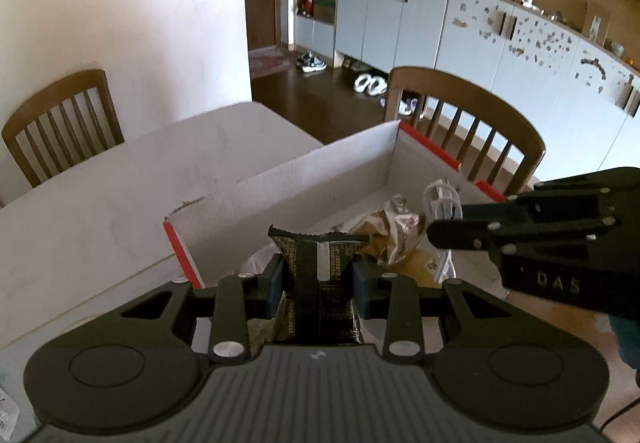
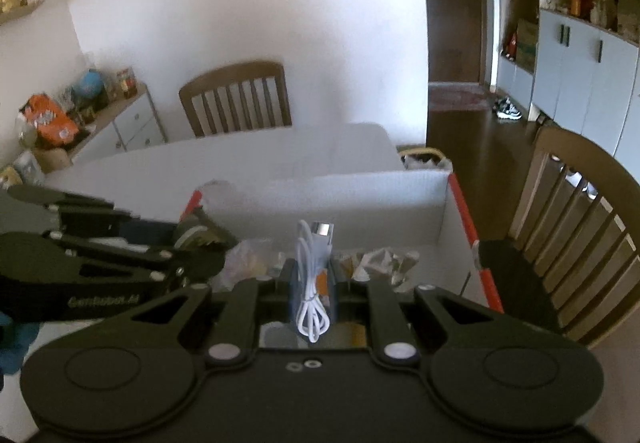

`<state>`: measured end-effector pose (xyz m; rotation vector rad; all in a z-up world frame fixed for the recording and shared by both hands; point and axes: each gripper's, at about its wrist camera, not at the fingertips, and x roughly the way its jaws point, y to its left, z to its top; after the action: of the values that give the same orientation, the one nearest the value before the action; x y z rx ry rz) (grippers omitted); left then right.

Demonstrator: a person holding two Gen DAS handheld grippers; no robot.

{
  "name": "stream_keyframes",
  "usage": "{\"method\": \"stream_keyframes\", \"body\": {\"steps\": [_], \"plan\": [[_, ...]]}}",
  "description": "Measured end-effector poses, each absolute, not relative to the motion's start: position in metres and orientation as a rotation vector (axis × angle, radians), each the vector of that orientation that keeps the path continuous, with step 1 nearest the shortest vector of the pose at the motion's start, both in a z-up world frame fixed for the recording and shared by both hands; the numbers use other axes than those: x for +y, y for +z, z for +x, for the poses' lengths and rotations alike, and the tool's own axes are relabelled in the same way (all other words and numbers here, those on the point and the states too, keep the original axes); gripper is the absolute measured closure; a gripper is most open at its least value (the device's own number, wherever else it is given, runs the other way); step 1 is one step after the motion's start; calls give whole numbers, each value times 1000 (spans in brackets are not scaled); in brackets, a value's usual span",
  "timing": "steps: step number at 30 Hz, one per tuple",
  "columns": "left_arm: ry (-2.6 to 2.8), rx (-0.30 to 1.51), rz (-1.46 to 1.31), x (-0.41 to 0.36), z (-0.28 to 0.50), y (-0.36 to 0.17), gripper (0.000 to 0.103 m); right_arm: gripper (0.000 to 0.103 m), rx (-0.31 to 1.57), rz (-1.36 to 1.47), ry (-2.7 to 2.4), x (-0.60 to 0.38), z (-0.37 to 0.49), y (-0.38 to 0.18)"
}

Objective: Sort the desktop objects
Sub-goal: 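Lift and carry the dark packet and white cable over the red shoebox, then lower into the box and open the left gripper while the right releases the cable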

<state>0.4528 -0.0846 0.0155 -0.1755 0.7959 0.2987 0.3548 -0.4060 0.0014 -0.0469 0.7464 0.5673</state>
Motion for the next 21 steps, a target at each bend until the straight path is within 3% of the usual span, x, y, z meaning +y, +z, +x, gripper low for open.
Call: {"method": "stream_keyframes", "body": {"steps": [21], "plan": [[288, 915, -153, -76, 496, -27, 70, 89, 984, -149, 606, -393, 379, -52]]}}
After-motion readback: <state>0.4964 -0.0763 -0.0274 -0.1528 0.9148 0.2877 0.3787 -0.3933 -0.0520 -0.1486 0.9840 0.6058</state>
